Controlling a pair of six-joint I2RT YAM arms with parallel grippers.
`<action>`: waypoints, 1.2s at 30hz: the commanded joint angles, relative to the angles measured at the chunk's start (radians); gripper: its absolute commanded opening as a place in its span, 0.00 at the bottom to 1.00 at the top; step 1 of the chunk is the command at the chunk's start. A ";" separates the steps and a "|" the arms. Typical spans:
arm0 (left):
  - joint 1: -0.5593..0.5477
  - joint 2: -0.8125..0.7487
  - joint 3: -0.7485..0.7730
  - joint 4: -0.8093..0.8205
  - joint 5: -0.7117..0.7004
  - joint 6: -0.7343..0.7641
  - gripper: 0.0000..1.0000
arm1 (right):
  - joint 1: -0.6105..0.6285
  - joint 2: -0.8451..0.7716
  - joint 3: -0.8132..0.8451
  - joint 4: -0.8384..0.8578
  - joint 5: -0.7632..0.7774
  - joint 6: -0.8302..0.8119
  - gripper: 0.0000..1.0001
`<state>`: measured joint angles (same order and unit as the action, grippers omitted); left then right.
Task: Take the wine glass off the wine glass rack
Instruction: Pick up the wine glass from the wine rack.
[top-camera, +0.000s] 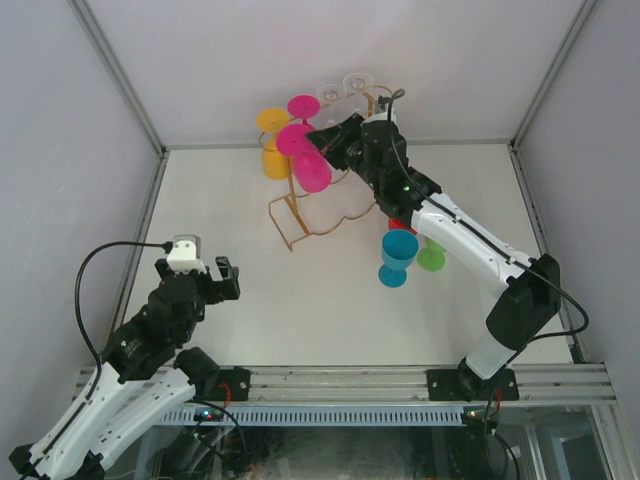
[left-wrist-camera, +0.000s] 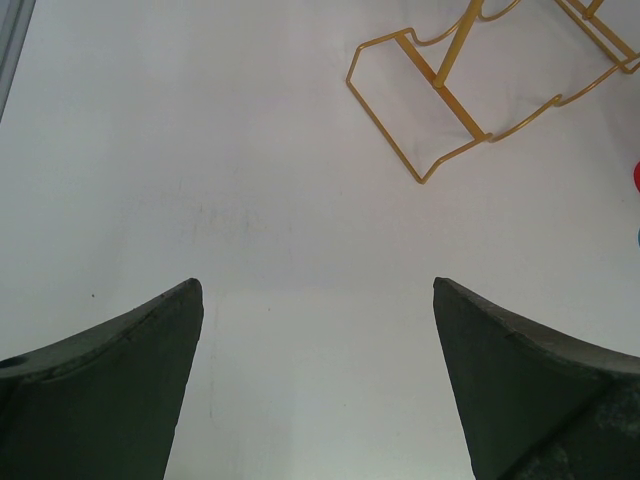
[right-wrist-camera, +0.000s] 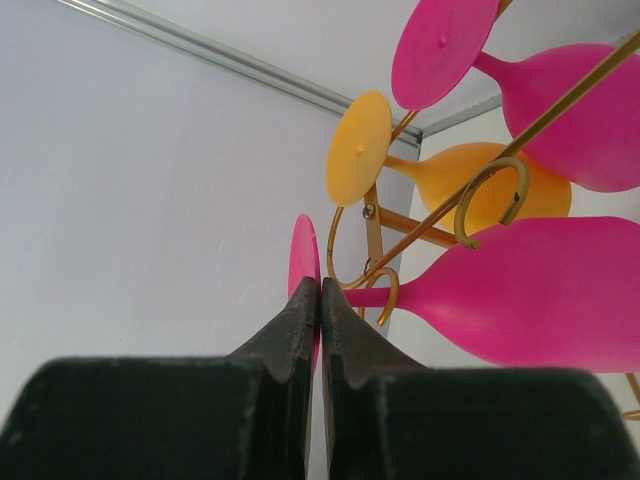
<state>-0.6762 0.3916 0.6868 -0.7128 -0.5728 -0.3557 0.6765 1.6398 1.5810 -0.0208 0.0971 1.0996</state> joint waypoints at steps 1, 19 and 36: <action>0.006 0.002 0.014 0.021 -0.010 0.003 1.00 | 0.001 -0.057 0.035 0.012 0.004 -0.005 0.00; 0.006 0.014 0.014 0.021 -0.002 0.003 1.00 | -0.009 -0.055 0.037 0.004 -0.079 0.008 0.00; 0.006 0.021 0.013 0.021 -0.001 0.003 1.00 | -0.017 -0.025 0.073 -0.021 -0.118 -0.007 0.00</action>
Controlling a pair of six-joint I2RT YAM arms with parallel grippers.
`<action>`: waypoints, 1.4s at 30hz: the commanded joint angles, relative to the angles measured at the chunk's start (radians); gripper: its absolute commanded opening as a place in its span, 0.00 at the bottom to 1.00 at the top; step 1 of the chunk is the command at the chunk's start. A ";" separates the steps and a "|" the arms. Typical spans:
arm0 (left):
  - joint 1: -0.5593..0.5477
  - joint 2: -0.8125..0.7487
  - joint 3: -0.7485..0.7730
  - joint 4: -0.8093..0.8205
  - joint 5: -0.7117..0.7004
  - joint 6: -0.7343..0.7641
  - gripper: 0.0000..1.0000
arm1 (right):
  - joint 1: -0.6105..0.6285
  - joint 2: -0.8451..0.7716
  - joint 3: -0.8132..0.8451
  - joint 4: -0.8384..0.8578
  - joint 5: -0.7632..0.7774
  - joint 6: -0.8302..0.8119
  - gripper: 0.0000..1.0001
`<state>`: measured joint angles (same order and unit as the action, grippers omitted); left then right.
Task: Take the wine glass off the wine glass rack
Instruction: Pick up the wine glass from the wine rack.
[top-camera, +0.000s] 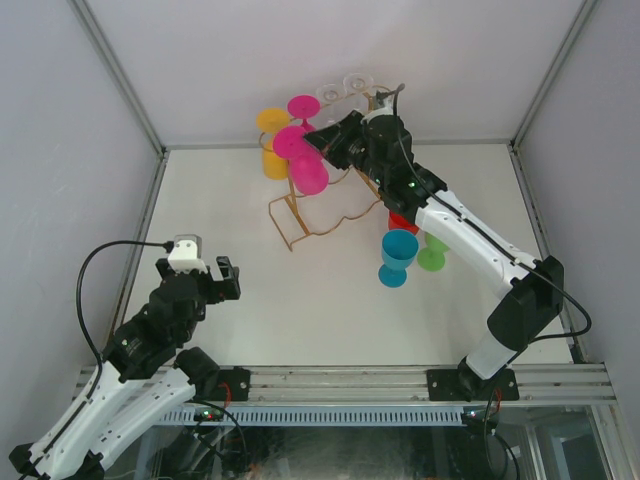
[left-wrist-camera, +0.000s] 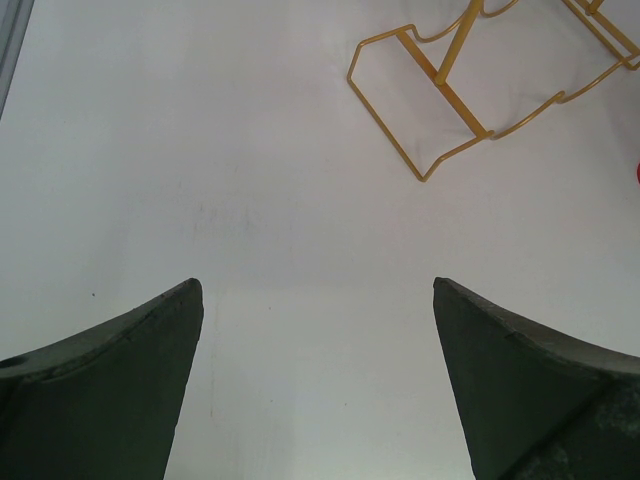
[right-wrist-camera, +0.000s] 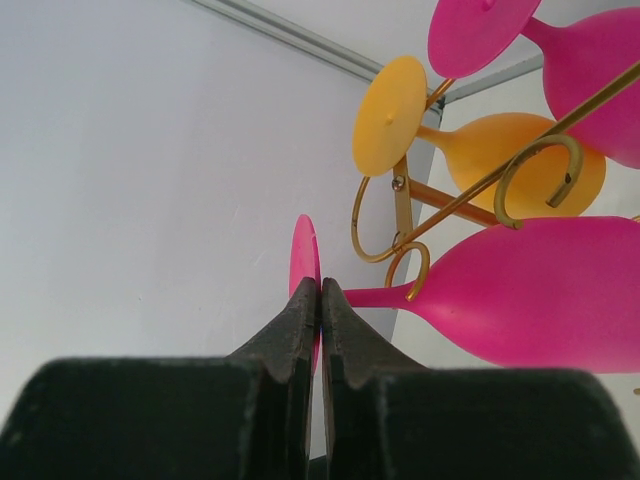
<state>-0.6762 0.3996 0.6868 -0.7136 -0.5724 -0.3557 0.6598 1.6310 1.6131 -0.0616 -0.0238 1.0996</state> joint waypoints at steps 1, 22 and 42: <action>0.006 0.012 0.014 0.021 -0.001 0.003 1.00 | 0.000 -0.018 0.039 0.018 0.002 -0.009 0.00; 0.006 0.005 0.014 0.019 0.000 0.002 1.00 | 0.002 -0.059 -0.010 0.012 -0.004 -0.009 0.00; 0.007 0.007 0.015 0.019 -0.005 -0.001 1.00 | 0.013 -0.109 -0.067 0.024 -0.026 -0.009 0.00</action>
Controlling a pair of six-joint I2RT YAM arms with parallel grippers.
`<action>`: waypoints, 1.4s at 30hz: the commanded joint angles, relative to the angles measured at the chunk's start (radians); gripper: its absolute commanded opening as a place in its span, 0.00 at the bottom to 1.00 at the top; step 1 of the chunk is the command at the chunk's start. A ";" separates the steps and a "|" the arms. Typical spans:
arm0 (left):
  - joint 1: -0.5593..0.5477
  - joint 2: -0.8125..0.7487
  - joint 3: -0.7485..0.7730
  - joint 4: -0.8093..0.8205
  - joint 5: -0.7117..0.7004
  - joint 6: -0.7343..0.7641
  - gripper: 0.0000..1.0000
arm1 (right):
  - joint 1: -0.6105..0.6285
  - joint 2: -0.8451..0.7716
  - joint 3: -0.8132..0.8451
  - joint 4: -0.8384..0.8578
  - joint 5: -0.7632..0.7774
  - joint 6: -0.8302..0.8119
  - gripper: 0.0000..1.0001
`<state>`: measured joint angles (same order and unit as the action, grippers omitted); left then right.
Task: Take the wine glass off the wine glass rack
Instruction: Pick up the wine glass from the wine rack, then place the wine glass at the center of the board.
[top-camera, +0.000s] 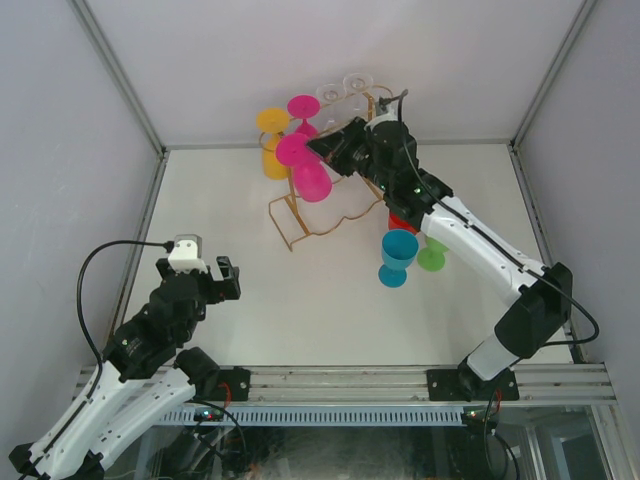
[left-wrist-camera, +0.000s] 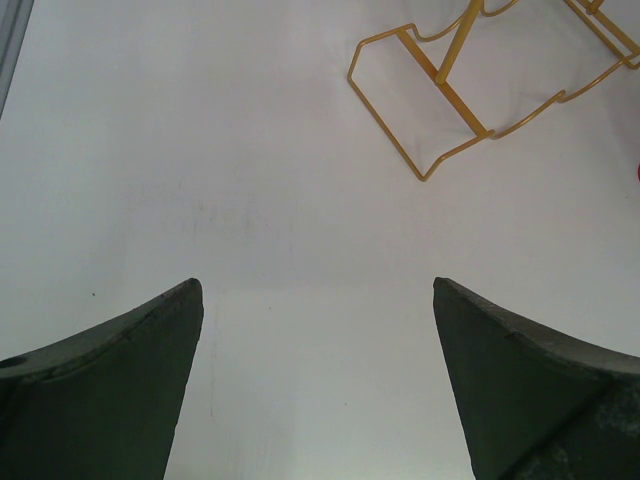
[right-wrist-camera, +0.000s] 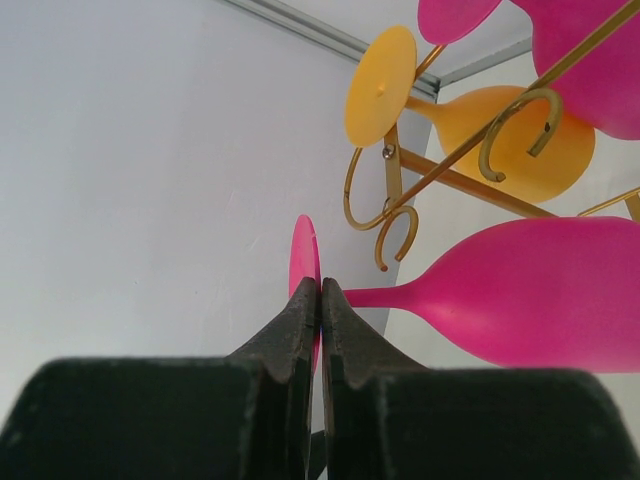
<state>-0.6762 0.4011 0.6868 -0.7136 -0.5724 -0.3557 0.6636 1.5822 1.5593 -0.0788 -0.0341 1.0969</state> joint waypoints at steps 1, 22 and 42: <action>0.006 0.004 0.016 0.017 -0.009 -0.001 1.00 | 0.011 -0.069 -0.023 0.049 -0.034 -0.010 0.00; 0.006 0.102 0.049 0.022 0.167 0.017 1.00 | 0.142 -0.628 -0.737 0.300 -0.191 -0.143 0.00; 0.000 -0.176 -0.342 0.809 0.746 -0.725 0.99 | 0.094 -0.754 -0.940 0.443 -0.433 -0.204 0.00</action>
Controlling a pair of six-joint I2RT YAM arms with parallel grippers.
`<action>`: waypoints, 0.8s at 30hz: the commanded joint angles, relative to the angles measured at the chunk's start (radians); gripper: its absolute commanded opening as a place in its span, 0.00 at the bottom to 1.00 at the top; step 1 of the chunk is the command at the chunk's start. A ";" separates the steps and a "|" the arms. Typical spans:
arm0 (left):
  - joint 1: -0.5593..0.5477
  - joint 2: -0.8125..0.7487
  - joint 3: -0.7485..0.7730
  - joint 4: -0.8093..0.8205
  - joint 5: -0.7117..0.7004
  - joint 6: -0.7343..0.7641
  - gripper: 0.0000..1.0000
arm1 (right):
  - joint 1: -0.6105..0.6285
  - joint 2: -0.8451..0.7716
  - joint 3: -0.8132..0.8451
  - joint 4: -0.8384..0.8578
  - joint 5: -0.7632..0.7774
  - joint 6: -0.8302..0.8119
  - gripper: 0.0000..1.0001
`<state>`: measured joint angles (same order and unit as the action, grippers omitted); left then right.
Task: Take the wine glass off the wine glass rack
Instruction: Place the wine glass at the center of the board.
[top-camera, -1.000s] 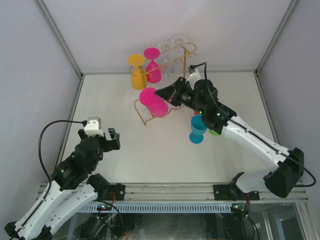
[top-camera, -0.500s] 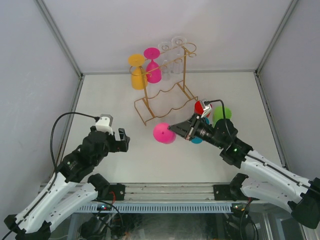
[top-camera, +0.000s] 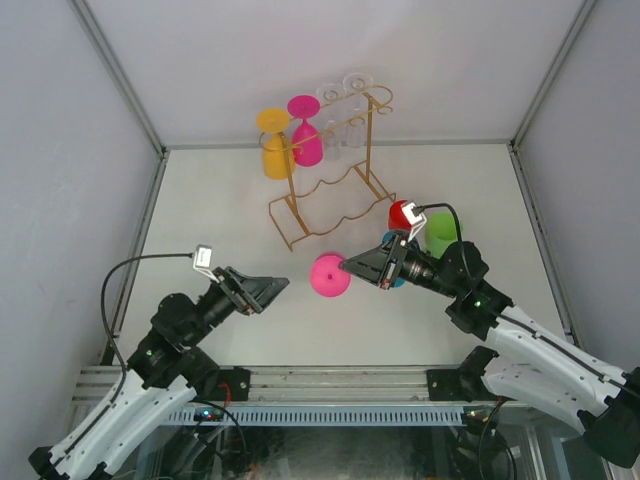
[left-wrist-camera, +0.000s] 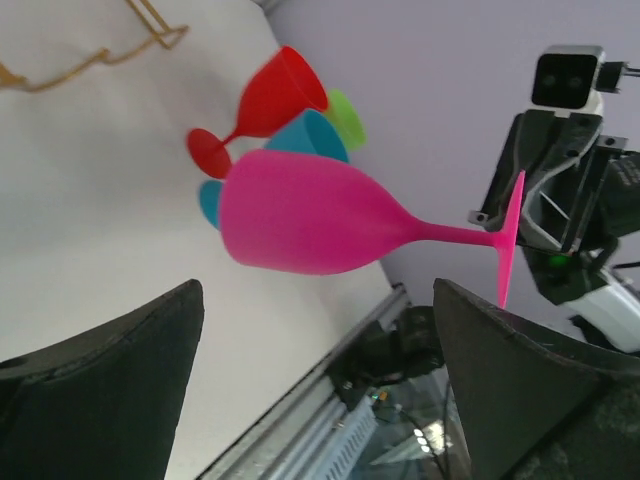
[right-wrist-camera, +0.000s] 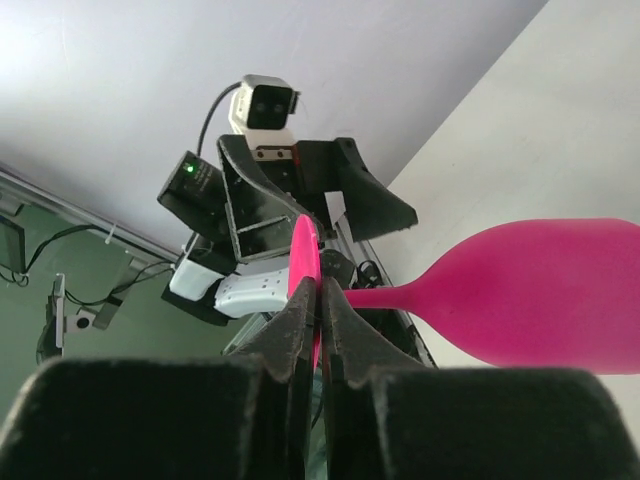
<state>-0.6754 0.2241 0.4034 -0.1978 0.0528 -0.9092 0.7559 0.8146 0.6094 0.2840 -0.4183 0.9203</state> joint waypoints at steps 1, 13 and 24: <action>-0.009 0.021 -0.060 0.312 0.124 -0.166 0.98 | 0.003 0.023 0.008 0.080 -0.058 -0.029 0.00; -0.320 0.272 -0.011 0.496 -0.033 -0.064 0.91 | -0.005 0.047 -0.011 0.081 -0.044 -0.026 0.00; -0.340 0.311 -0.055 0.606 -0.035 -0.096 0.70 | -0.005 0.032 -0.011 0.088 -0.081 -0.024 0.00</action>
<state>-1.0058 0.5102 0.3531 0.3065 0.0254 -1.0023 0.7521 0.8661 0.5938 0.3038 -0.4808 0.9112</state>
